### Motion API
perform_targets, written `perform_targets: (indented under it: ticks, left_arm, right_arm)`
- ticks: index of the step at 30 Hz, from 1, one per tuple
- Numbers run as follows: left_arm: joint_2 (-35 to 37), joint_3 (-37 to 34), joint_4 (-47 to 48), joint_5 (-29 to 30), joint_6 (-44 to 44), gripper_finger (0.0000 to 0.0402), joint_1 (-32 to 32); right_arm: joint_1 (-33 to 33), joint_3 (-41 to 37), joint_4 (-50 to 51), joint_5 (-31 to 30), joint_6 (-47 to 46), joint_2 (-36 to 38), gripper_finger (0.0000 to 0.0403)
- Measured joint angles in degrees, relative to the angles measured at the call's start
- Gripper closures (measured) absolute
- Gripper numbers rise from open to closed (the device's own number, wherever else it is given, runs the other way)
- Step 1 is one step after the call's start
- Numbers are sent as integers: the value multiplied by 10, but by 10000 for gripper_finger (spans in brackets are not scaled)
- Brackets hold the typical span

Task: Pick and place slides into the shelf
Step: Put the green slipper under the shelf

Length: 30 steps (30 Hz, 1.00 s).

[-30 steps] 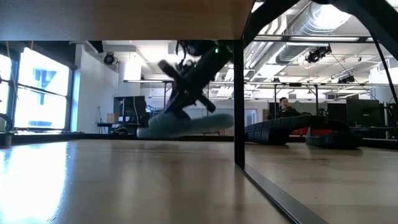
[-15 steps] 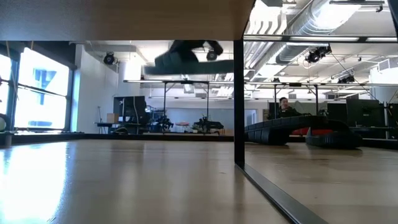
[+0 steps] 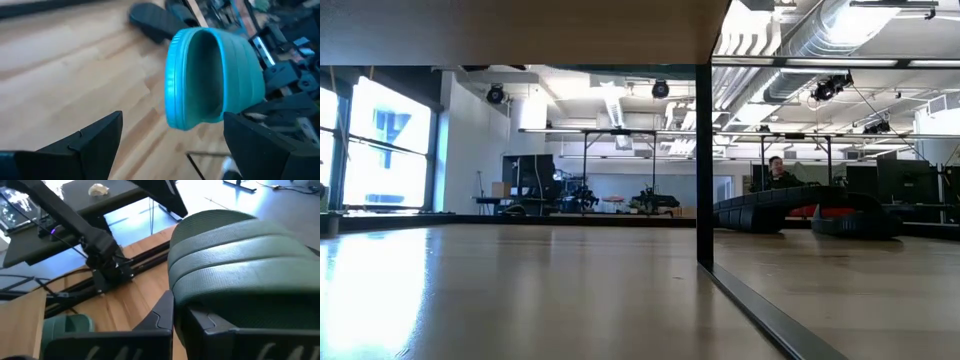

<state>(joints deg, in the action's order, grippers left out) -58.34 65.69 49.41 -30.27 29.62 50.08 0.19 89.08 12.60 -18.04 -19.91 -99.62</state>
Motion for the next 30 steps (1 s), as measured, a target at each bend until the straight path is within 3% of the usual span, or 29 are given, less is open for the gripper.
perform_targets:
  ticks: [8,24,30]
  left_arm:
    - [-50,0,2,-96,-40,76,21]
    - [-103,0,6,-149,-77,76,21]
    - [-117,0,12,-165,-85,112,21]
  right_arm:
    - [2,0,-7,21,10,0,403]
    - [6,0,-6,81,54,0,403]
    - [6,0,-3,101,54,0,403]
